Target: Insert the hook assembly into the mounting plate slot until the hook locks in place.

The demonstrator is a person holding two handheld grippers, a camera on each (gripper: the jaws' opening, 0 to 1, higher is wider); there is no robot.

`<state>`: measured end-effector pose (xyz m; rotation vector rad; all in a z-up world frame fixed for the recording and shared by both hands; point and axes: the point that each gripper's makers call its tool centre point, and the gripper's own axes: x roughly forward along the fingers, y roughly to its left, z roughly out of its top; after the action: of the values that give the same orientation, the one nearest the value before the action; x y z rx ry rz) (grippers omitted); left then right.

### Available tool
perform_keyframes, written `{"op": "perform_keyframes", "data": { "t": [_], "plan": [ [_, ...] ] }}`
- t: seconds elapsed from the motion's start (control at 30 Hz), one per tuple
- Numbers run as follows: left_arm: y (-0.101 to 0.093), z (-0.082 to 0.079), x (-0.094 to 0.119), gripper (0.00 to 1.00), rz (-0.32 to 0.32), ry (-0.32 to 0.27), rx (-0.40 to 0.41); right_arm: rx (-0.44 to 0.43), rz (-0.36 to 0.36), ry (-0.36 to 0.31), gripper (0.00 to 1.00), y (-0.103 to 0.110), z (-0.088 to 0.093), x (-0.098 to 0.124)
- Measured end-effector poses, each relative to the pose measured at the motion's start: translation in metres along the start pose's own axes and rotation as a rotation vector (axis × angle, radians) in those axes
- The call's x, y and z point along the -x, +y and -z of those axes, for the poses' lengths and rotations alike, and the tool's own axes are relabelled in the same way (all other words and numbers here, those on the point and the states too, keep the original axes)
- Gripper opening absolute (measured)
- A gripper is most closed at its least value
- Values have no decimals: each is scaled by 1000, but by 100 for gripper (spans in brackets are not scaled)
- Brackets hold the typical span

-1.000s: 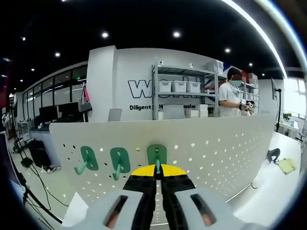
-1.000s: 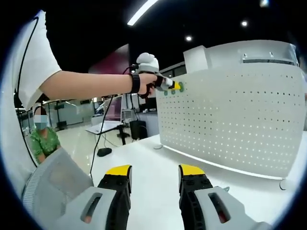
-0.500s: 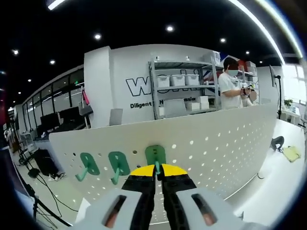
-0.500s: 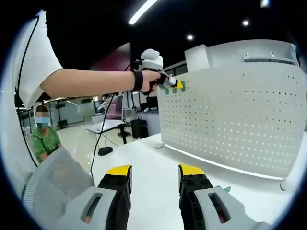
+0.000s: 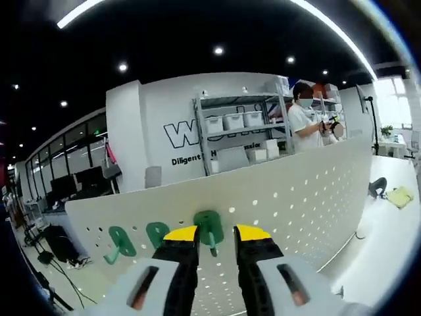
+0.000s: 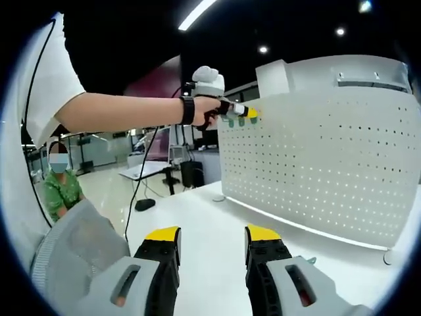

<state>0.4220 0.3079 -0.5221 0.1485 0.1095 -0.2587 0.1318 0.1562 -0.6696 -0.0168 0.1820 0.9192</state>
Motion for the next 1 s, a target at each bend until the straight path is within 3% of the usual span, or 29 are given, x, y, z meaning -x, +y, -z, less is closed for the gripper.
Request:
{"op": "perform_keyframes", "data": {
  "t": [0.3,0.37,0.47,0.53,0.67,1.0],
  "plan": [
    [-3,6,-2,25,23,21,-27,7,2,5,39,2,-1,-1],
    [-8,9,-2,28,57,31,4,7,1,6,39,2,-1,-2],
    [-1,16,-3,20,27,55,-25,9,1,2,39,1,-3,-2],
    [3,16,-1,14,16,52,10,10,3,5,39,1,-3,-2],
    [6,15,0,19,2,43,7,7,6,-1,39,-1,-3,-1],
    [-6,14,13,27,39,26,-4,24,12,15,39,-3,-5,-1]
  ]
}}
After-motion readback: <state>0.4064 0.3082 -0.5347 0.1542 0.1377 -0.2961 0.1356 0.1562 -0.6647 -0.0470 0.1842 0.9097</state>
